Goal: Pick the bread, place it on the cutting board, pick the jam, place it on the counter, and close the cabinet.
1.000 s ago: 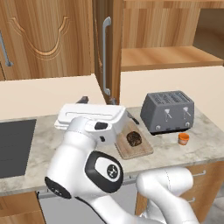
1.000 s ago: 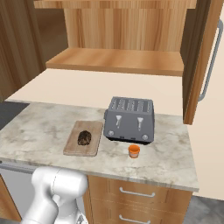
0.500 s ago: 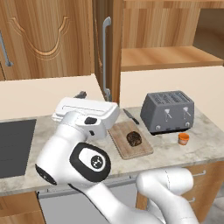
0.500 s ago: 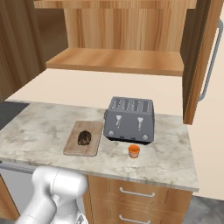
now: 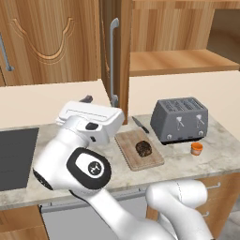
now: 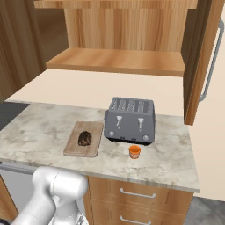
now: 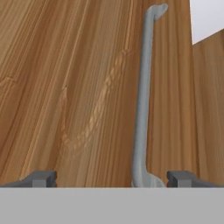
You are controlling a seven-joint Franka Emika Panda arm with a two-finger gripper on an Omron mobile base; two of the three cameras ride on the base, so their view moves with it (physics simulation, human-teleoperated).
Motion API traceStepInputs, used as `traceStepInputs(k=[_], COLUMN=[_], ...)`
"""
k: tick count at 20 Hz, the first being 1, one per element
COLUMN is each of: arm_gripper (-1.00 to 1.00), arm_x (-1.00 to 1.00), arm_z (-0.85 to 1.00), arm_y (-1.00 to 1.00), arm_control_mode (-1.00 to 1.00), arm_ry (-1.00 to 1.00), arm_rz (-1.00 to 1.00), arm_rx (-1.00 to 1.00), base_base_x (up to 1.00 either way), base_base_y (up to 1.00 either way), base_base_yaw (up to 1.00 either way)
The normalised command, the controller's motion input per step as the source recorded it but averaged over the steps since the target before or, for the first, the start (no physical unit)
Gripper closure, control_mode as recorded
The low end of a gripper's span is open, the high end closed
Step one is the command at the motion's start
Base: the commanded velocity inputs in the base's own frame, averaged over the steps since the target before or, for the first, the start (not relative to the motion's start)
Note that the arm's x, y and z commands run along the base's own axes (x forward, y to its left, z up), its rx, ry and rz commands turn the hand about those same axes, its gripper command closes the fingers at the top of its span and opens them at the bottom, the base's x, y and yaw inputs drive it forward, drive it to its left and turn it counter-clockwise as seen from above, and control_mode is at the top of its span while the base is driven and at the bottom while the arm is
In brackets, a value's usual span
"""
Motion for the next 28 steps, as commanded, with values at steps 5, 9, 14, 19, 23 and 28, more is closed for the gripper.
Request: traceStepInputs(k=[5,9,14,19,23,28], arm_gripper=[-1.0,-1.0,-1.0,-1.0,-1.0,-1.0], arm_x=[0.02,0.0,0.0,0.0,0.0,0.0], arm_z=[0.0,0.0,0.0,0.0,0.0,0.0], arm_y=[0.0,0.0,-0.02,-0.13,-0.13,-0.11], arm_control_mode=[-1.0,-1.0,-1.0,-1.0,-1.0,-1.0], arm_ry=[0.0,-0.01,0.0,-0.01,-0.01,-0.01], arm_rz=[-0.05,-0.06,-0.04,-0.03,-0.02,-0.02], arm_rx=[0.0,0.0,0.0,0.0,0.0,0.0], base_base_x=[0.0,0.0,0.0,0.0,0.0,0.0], base_base_y=[0.0,0.0,0.0,0.0,0.0,0.0], base_base_yaw=[0.0,0.0,0.0,0.0,0.0,0.0])
